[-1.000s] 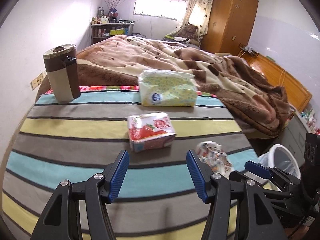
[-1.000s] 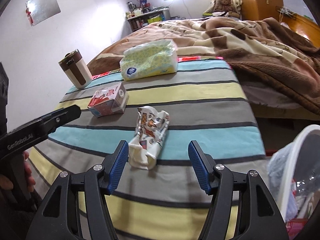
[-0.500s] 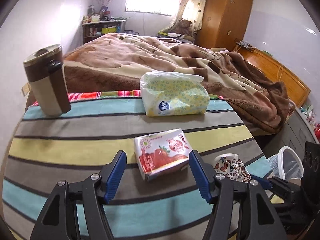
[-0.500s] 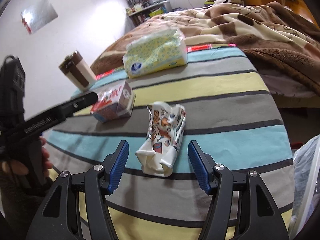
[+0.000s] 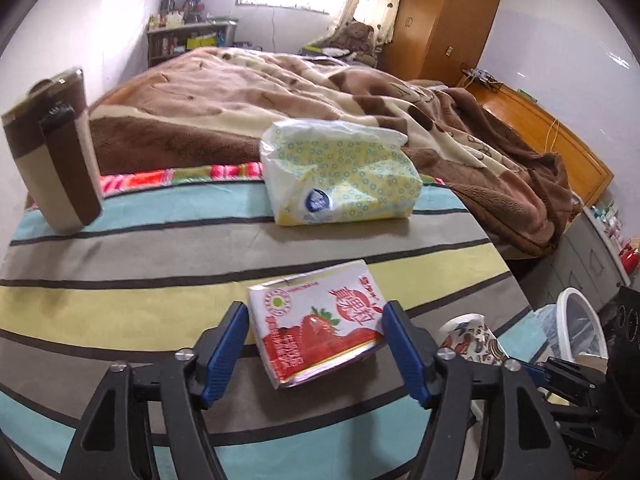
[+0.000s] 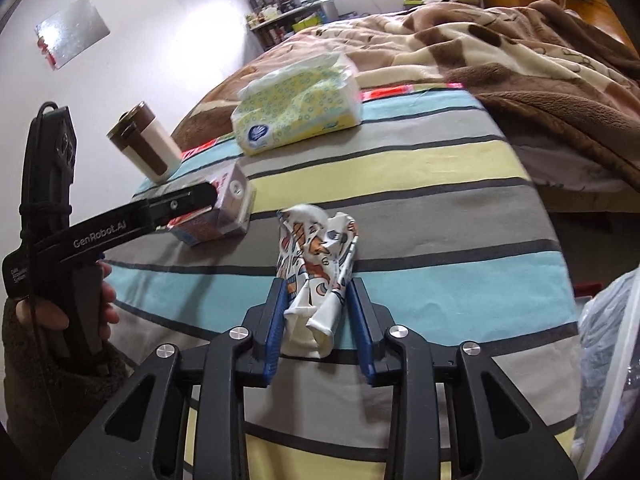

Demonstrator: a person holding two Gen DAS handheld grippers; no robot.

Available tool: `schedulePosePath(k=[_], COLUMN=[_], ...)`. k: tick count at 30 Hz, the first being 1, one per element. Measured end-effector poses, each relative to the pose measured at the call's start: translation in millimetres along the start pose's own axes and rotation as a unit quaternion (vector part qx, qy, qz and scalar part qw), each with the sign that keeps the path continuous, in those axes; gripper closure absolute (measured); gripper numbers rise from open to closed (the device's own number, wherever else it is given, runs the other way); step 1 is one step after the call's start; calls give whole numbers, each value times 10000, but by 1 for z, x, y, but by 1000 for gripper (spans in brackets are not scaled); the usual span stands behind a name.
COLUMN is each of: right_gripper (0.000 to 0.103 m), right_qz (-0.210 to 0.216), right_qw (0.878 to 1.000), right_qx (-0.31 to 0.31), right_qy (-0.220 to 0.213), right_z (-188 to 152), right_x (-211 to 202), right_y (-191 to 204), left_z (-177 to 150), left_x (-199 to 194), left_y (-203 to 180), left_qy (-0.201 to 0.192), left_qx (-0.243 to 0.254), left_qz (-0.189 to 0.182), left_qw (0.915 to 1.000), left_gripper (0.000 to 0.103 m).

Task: Collect trash
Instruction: 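Grasp the strawberry milk carton with the left gripper while the right gripper grasps the patterned wrapper, then carry the carton with the left gripper while the right gripper carries the wrapper over the bin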

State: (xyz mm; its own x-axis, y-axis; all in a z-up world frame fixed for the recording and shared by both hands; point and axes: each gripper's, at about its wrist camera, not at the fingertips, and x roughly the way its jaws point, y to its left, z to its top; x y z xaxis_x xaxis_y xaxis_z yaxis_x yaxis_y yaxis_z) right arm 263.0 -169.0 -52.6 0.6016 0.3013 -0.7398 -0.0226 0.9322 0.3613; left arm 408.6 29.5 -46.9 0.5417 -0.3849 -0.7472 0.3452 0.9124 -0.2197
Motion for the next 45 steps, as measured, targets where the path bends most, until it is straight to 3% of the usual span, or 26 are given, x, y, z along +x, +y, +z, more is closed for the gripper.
schedulePosePath(k=[10, 29, 45], right_gripper=[72, 72, 72], right_qz=[-253, -282, -398], right_qw=[9993, 9984, 9960], right_qx=[214, 393, 468], right_qy=[-180, -281, -656], right_z=[-2, -6, -20], right_x=[-10, -16, -61], right_y=[-18, -30, -42], left_z=[2, -6, -28], left_x=[7, 28, -26], left_y=[-18, -46, -79], left_qy=[41, 194, -128], left_qx=[-109, 53, 167], left_qz=[35, 628, 485], left_qw=[9999, 9978, 9986], left_gripper=[27, 25, 25])
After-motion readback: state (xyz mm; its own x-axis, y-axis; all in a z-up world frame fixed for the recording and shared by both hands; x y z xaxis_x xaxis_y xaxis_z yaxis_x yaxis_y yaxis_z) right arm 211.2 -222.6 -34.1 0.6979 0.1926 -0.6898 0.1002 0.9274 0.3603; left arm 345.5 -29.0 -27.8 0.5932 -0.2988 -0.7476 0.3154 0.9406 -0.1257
